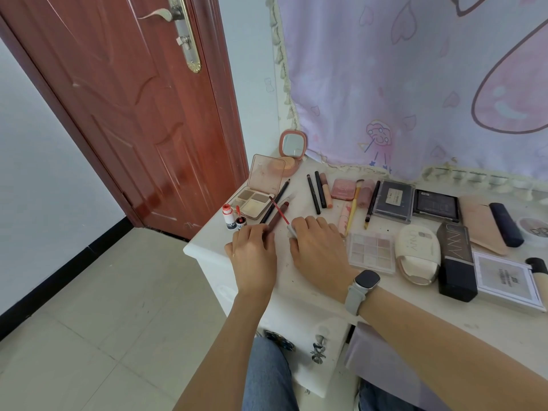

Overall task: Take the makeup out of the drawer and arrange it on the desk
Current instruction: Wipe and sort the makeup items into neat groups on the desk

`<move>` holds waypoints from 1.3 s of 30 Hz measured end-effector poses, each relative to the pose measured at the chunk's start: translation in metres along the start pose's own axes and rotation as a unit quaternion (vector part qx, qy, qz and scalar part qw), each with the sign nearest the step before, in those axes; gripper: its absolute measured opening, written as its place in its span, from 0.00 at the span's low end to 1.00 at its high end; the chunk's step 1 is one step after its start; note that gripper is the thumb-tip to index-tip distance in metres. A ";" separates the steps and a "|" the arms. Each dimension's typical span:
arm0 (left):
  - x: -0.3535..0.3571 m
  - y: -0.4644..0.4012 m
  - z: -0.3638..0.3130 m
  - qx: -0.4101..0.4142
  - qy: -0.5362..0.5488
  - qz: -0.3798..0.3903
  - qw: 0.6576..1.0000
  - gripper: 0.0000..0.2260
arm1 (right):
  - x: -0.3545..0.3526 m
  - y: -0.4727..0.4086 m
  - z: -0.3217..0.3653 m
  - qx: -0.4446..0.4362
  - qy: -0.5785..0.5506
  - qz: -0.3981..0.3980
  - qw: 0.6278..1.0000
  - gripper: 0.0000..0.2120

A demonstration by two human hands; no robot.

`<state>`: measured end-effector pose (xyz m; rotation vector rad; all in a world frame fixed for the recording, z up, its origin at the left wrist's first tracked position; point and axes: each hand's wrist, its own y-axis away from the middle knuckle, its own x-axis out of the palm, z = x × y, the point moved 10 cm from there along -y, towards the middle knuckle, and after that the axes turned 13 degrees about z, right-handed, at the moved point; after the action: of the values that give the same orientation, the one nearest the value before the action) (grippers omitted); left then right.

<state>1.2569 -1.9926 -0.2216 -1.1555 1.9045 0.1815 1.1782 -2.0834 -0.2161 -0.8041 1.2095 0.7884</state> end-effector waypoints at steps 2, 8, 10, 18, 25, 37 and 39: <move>0.000 0.000 0.000 0.000 -0.003 -0.003 1.000 0.07 | 0.001 -0.001 -0.001 0.002 0.004 0.001 1.000 0.12; -0.002 0.002 -0.001 0.010 -0.001 -0.012 1.000 0.07 | -0.019 0.004 -0.007 -0.010 -0.036 -0.067 0.997 0.14; -0.003 0.002 -0.001 0.012 0.000 -0.017 1.000 0.06 | -0.032 -0.004 -0.027 0.011 -0.064 -0.097 0.993 0.12; -0.007 0.005 -0.005 0.027 0.006 -0.027 0.999 0.06 | -0.024 -0.053 -0.061 0.103 0.077 -0.002 0.992 0.14; -0.005 0.005 -0.006 0.033 -0.003 -0.022 0.999 0.07 | -0.019 -0.058 -0.061 0.134 0.089 0.001 0.987 0.10; -0.024 0.022 -0.035 0.120 0.032 -0.053 0.991 0.14 | -0.078 0.015 -0.097 0.101 -0.380 -0.147 0.907 0.08; -0.037 0.035 -0.054 0.166 0.030 -0.083 0.982 0.16 | -0.081 0.032 -0.097 0.074 -0.438 -0.153 0.882 0.10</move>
<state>1.2038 -1.9774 -0.1721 -1.0922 1.7945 -0.2567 1.0900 -2.1580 -0.1558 -0.3997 0.3073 0.6641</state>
